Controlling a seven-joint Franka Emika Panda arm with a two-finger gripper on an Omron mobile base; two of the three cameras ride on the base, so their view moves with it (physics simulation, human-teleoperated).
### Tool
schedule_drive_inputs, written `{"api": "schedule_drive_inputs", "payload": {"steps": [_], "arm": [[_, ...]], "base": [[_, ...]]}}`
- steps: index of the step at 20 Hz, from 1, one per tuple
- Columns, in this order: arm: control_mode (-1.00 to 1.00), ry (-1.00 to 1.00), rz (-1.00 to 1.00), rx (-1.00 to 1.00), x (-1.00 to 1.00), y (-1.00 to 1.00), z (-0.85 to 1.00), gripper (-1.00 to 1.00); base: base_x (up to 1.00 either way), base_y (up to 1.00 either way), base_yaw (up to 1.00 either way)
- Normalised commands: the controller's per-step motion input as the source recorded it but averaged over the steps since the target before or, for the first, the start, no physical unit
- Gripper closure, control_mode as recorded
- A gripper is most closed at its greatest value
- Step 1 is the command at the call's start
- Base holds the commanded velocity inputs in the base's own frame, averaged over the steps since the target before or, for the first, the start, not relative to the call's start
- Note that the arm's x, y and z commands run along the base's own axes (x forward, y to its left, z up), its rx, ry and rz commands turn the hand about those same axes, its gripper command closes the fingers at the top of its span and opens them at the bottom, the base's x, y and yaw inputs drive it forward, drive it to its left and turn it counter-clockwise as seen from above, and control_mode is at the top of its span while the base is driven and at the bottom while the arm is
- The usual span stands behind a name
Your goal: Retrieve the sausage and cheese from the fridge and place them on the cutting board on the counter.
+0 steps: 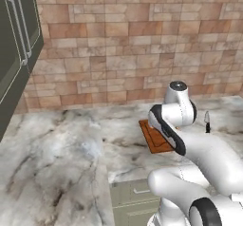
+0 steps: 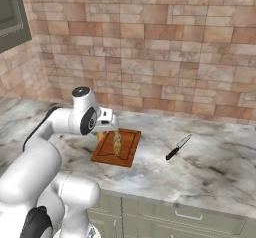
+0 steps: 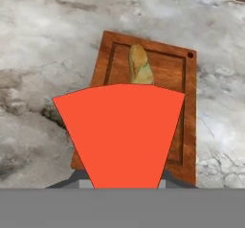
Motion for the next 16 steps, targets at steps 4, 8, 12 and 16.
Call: {"api": "schedule_drive_inputs", "payload": {"steps": [4,8,12,16], "arm": [[-1.00,0.11,0.23,0.00,0.14,0.00,-0.28,1.00],[-1.00,-0.02,0.24,0.00,0.08,0.04,-0.34,1.00],[-1.00,-0.13,0.11,0.00,0.06,0.09,-0.34,1.00],[-1.00,-0.08,0.00,0.00,0.01,0.07,-0.31,1.00]], "base": [[0.00,0.00,0.00],[0.00,0.00,0.00],[0.00,0.00,0.00],[0.00,0.00,0.00]]}}
